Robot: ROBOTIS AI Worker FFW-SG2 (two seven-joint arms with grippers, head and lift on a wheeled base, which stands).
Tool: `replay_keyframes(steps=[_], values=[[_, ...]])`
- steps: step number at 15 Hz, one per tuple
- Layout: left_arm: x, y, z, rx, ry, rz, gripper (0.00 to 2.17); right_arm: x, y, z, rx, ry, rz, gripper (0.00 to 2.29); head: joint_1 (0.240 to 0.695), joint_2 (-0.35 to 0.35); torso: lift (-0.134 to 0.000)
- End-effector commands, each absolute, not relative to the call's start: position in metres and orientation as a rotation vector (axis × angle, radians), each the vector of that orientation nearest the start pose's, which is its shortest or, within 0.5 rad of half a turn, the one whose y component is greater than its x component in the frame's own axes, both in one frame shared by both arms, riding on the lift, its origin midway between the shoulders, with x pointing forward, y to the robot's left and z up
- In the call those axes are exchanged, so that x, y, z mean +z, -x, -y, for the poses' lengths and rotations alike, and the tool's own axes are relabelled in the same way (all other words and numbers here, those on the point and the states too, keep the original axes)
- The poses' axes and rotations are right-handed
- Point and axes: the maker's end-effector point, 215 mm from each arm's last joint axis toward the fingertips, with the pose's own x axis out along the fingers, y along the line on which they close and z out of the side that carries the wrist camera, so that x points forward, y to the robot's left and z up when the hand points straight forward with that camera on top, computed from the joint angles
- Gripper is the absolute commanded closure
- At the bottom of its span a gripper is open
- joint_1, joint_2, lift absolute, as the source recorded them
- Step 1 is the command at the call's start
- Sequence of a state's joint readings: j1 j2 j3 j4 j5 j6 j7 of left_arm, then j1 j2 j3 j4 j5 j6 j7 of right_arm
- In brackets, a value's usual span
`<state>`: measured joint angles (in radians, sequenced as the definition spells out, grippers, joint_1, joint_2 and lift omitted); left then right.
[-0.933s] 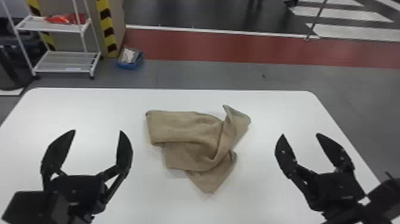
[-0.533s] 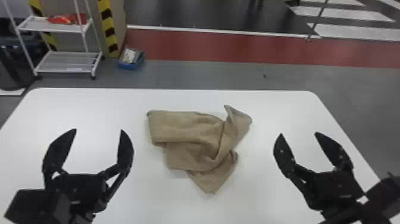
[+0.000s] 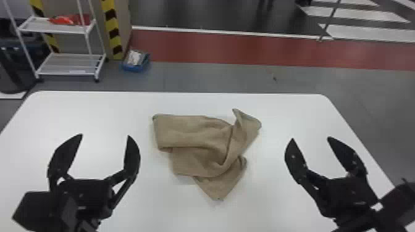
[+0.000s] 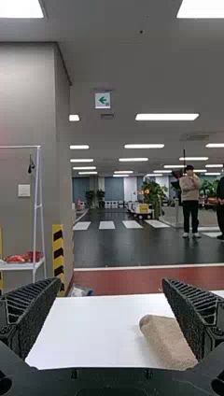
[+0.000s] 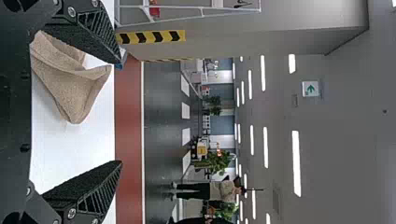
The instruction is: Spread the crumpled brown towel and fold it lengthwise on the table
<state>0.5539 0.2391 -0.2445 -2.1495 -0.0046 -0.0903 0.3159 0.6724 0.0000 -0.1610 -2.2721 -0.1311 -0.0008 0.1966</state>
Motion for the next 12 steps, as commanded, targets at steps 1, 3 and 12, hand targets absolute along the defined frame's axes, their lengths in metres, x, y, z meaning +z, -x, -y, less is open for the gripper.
replay_keyframes(steps=[1,3,12], values=[[-0.292,-0.416,-0.175,-0.02,-0.046,0.085,0.08,-0.279,-0.399,0.264,0.074,-0.028,0.042,0.13,0.695,-0.124,-0.125],[-0.292,-0.417,-0.175,-0.021,-0.05,0.084,0.08,-0.28,-0.4,0.265,0.077,-0.024,0.04,0.13,0.695,-0.124,-0.125],[-0.296,-0.414,-0.183,-0.014,-0.069,0.06,0.08,-0.318,-0.514,0.212,0.173,-0.021,-0.098,0.21,0.695,-0.089,-0.125]])
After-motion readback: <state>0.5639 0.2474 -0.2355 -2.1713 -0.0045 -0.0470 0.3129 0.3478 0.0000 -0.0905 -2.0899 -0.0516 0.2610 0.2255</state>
